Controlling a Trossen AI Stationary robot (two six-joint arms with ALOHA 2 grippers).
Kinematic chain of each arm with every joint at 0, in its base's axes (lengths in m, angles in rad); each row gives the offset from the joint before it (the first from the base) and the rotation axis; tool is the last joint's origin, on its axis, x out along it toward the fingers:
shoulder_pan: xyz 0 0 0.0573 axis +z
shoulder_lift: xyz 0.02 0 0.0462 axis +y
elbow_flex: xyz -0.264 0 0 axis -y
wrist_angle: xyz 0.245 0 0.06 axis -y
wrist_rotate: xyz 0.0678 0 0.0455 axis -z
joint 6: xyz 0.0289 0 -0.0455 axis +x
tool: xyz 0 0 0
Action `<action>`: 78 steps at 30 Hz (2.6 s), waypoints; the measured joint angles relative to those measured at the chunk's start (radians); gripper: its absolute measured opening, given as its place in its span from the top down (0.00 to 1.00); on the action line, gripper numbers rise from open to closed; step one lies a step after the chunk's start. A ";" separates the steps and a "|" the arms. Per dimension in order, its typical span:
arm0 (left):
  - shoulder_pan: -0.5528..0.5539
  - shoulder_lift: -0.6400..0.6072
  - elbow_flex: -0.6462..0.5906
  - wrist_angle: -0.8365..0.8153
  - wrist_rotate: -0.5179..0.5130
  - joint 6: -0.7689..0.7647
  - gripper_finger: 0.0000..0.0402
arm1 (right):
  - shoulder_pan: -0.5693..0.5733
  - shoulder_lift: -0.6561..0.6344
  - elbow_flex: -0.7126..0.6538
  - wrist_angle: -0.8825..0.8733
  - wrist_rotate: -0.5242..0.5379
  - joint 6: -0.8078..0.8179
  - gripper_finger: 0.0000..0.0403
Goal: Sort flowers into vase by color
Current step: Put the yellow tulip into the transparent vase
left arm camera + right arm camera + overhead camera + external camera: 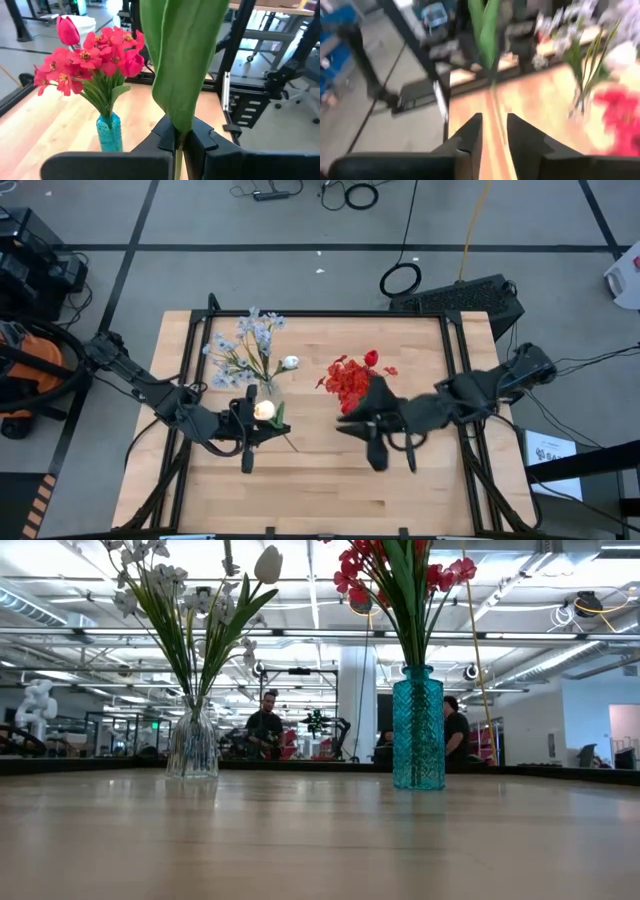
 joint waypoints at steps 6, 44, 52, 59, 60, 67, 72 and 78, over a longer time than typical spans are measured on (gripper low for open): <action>0.021 0.041 0.000 0.001 -0.061 -0.029 0.96 | 0.097 -0.023 0.000 -0.209 -0.008 0.129 0.95; 0.162 0.059 0.000 -0.047 0.028 -0.044 0.96 | -0.153 -0.816 -1.626 1.078 -0.188 -0.174 1.00; 0.161 0.059 0.000 -0.047 0.007 -0.049 0.96 | -0.234 -1.024 -1.670 0.935 -0.290 -0.193 1.00; 0.161 0.059 0.000 -0.039 -0.034 -0.051 0.96 | -0.268 -1.198 -1.669 0.813 -0.295 -0.254 1.00; 0.161 0.059 0.000 -0.039 -0.035 -0.051 0.96 | -0.272 -1.220 -1.669 0.792 -0.295 -0.256 1.00; 0.161 0.059 0.000 -0.040 -0.082 -0.052 0.96 | -0.297 -1.354 -1.669 0.646 -0.295 -0.262 1.00; 0.161 0.059 0.000 -0.081 -0.146 -0.051 0.96 | -0.303 -1.425 -1.668 0.609 -0.294 -0.265 1.00; 0.158 0.033 0.000 -0.191 -0.241 -0.052 0.96 | -0.303 -1.433 -1.668 0.608 -0.293 -0.265 1.00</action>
